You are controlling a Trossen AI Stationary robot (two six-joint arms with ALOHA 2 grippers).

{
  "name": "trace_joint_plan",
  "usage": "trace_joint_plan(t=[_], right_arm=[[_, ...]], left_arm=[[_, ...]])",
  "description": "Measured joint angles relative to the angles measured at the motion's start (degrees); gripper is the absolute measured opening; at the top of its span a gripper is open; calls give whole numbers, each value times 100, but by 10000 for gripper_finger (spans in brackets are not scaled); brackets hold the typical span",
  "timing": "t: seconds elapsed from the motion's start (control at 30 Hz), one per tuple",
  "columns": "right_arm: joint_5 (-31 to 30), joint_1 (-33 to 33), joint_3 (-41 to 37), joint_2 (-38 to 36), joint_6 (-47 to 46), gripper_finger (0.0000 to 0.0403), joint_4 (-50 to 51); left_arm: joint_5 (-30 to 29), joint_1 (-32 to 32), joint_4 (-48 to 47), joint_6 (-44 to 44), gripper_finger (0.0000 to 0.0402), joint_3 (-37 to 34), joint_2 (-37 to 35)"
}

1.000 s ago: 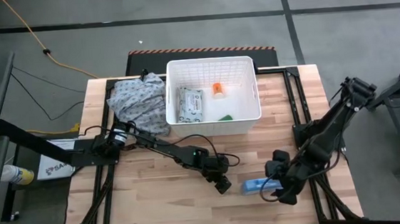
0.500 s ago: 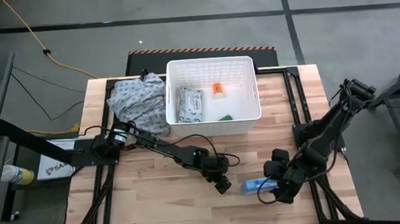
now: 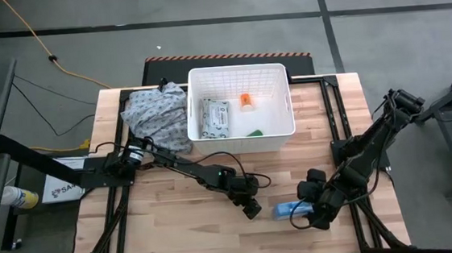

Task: Pick & place medical supplies in basket/bin
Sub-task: Put the blue first aid kit in the white bin

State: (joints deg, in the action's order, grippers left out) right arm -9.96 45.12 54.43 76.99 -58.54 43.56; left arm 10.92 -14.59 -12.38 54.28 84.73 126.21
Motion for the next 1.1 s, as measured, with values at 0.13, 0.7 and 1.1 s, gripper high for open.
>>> trace_joint_plan(t=[0.13,0.7,1.1], right_arm=[[-23,-1,0,0,34,390,-59],[-68,-11,0,0,-47,389,-46],[-44,-11,0,-2,-91,387,50]], left_arm=[[0,0,2,0,239,0,0],[1,0,2,1,239,0,0],[1,0,2,-20,239,0,0]])
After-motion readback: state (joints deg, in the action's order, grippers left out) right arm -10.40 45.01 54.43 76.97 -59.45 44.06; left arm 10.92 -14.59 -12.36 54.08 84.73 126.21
